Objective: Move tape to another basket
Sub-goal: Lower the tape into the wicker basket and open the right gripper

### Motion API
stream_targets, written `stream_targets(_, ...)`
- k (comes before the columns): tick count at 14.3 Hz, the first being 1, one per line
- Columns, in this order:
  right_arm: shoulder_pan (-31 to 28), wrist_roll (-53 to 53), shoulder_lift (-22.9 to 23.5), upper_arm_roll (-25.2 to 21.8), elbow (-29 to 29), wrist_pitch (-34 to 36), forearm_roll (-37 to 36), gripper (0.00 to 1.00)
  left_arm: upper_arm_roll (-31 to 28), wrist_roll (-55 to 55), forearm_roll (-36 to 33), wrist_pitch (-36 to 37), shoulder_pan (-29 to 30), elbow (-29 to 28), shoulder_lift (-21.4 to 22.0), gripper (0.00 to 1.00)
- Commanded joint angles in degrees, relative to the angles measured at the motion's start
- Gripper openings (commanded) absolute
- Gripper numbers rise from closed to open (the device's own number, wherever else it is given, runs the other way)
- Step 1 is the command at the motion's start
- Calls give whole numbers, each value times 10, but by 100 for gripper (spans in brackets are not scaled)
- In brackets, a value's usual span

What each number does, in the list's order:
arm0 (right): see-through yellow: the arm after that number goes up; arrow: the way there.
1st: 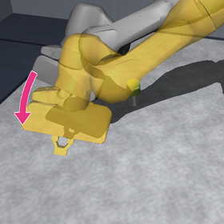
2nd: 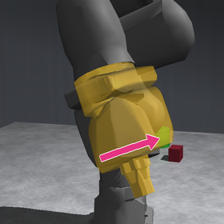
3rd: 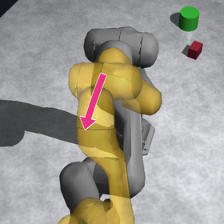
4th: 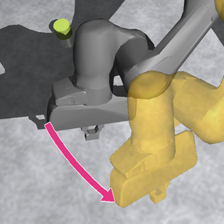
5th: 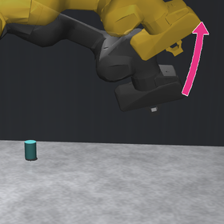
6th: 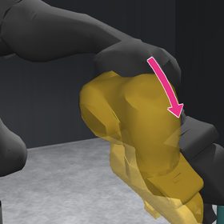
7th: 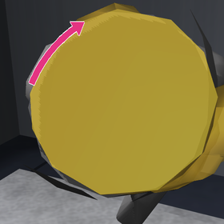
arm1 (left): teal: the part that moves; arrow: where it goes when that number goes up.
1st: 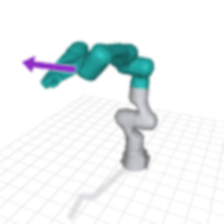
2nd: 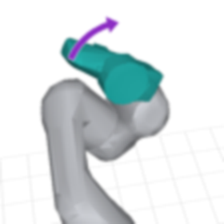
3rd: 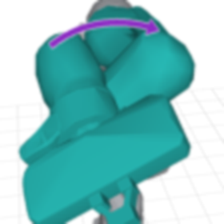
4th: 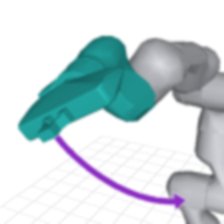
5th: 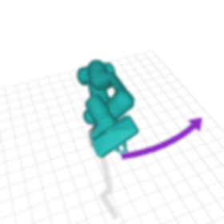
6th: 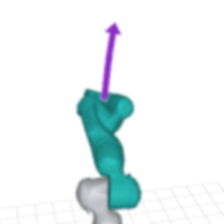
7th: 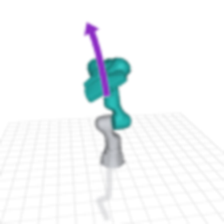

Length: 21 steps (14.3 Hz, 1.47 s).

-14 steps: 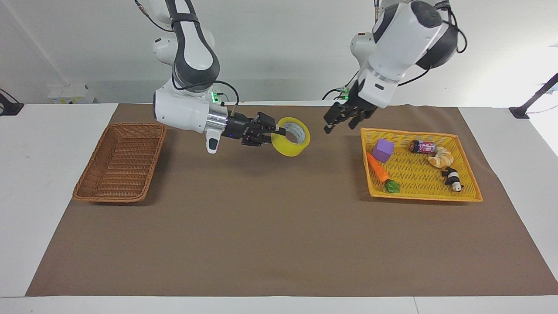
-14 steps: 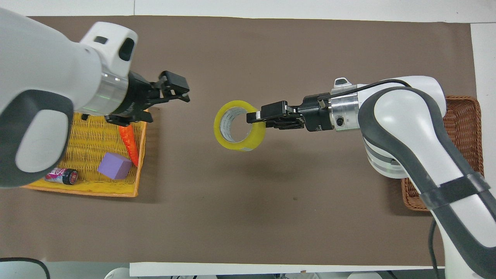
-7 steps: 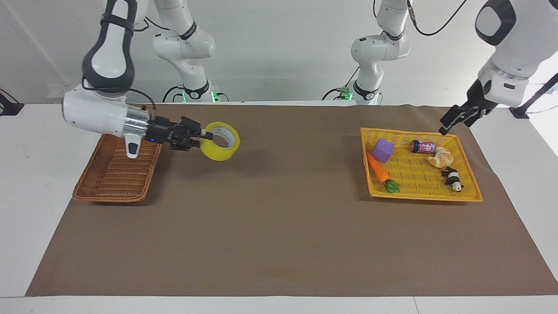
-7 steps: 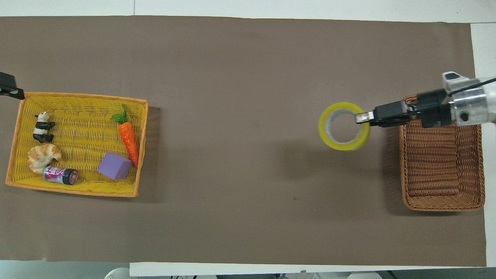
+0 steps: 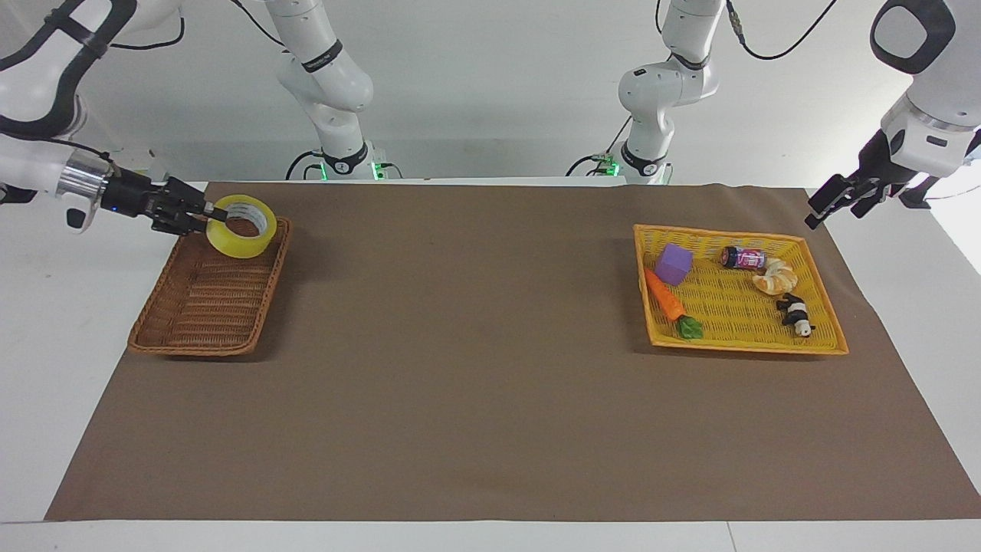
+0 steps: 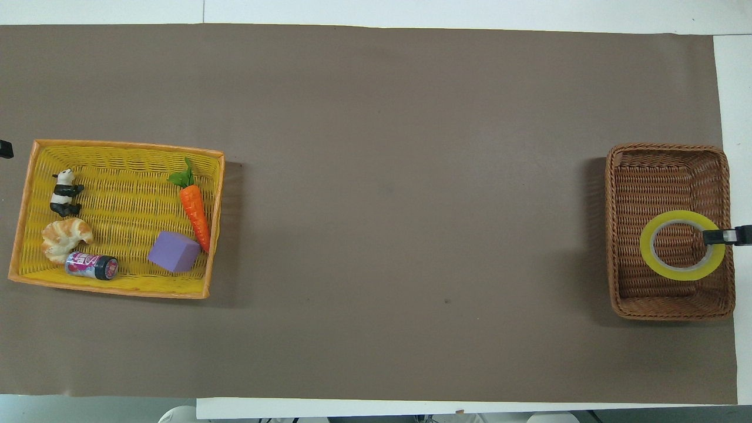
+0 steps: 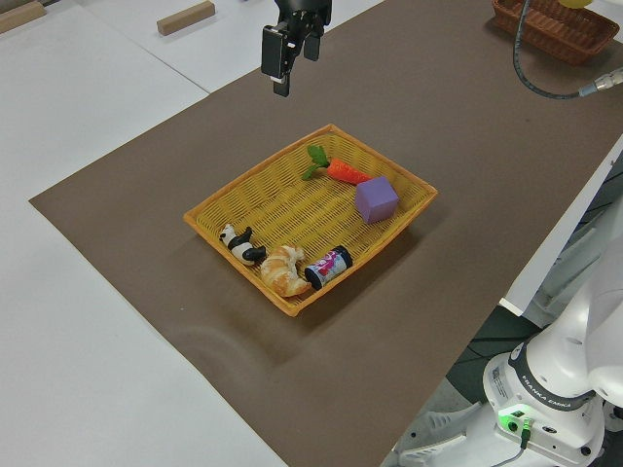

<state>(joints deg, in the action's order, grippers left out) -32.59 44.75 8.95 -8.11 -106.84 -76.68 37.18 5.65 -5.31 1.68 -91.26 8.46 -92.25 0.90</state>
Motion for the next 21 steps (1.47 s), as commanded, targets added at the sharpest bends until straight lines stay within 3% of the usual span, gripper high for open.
stream_targets(1, -8, 38, 82, 12, 66, 15, -11, 0, -4, 0, -11, 13, -6, -8, 11, 100)
stream_targets(5, -10, 81, 90, 11, 47, -14, -23, 0, -2, 9, -12, 16, 2, 1, 14, 100)
stream_targets(11, -7, 95, 85, 12, 15, -45, -40, 1, 3, 23, -35, 85, -47, 59, -4, 100)
stream_targets(13, -6, 103, 81, 12, 6, -54, -40, 7, 3, 22, -33, 117, -57, 99, -19, 100)
stream_targets(16, -6, 123, 92, 12, -1, -58, -40, 14, 7, 23, -33, 124, -63, 101, -18, 100)
stream_targets(17, -5, 125, 92, 12, -2, -67, -40, 19, 4, 23, -37, 123, -76, 101, -15, 100)
stream_targets(18, -5, 125, 92, 12, -6, -72, -40, 38, 6, 22, -35, 118, -78, 97, -12, 100)
stream_targets(20, -3, 125, 92, 12, -6, -76, -40, 100, 7, 20, -33, 109, -74, 76, -10, 100)
stream_targets(21, -3, 125, 92, 12, -5, -75, -41, 100, 3, 20, -33, 105, -74, 54, -2, 100)
